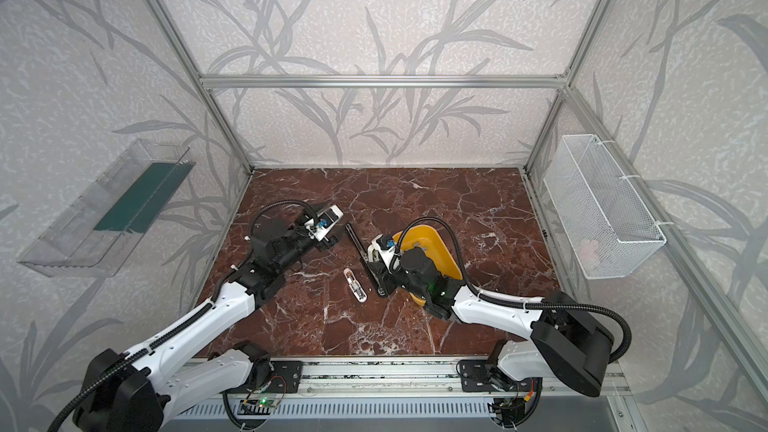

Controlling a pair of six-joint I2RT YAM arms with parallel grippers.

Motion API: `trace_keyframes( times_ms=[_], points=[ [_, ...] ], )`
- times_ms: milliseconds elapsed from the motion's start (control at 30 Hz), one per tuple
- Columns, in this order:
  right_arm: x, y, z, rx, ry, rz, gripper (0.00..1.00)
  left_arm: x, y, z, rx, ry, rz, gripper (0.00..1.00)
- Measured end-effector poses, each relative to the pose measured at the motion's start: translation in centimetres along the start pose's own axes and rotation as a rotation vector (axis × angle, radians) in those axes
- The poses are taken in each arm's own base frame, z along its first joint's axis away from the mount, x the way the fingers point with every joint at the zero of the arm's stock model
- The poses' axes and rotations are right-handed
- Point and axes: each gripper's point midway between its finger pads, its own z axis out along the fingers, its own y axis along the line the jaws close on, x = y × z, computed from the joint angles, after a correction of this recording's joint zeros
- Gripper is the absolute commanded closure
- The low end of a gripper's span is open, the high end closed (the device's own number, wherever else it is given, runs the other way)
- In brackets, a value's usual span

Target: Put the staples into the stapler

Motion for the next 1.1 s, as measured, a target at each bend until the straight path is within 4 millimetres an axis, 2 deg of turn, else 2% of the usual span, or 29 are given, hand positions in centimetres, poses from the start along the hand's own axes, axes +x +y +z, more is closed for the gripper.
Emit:
trace_keyframes(
  times_ms=[33,100,233,333,600,800,900,1100],
  points=[
    [0.0,0.6,0.3,0.010,0.014,-0.015,0.98,0.3,1.3,-0.1,-0.060,0.017,-0.005,0.28],
    [-0.2,3.3,0.9,-0.009,0.048,-0.064,1.00,0.8,3.3,-0.3,-0.156,0.042,-0.009,0.28],
    [-1.0,8.8,1.8,-0.078,0.081,-0.121,1.00,1.4,4.3,-0.4,-0.215,0.076,-0.009,0.28],
    [-0.4,11.0,2.5,-0.106,0.122,-0.129,1.00,1.7,4.8,-0.5,-0.238,0.091,-0.010,0.28],
    [4.3,11.4,5.4,0.005,0.299,-0.089,1.00,3.1,6.9,-1.1,-0.332,0.149,-0.025,0.28],
    [5.2,12.2,8.0,0.116,0.418,-0.021,1.00,3.6,7.6,-1.4,-0.363,0.169,-0.029,0.29],
    [5.9,12.4,8.6,0.139,0.460,0.019,1.00,3.6,7.7,-1.4,-0.363,0.169,-0.028,0.29],
    [10.2,11.7,9.6,0.188,0.569,0.045,1.00,3.6,7.6,-1.3,-0.358,0.169,-0.028,0.30]
  ],
)
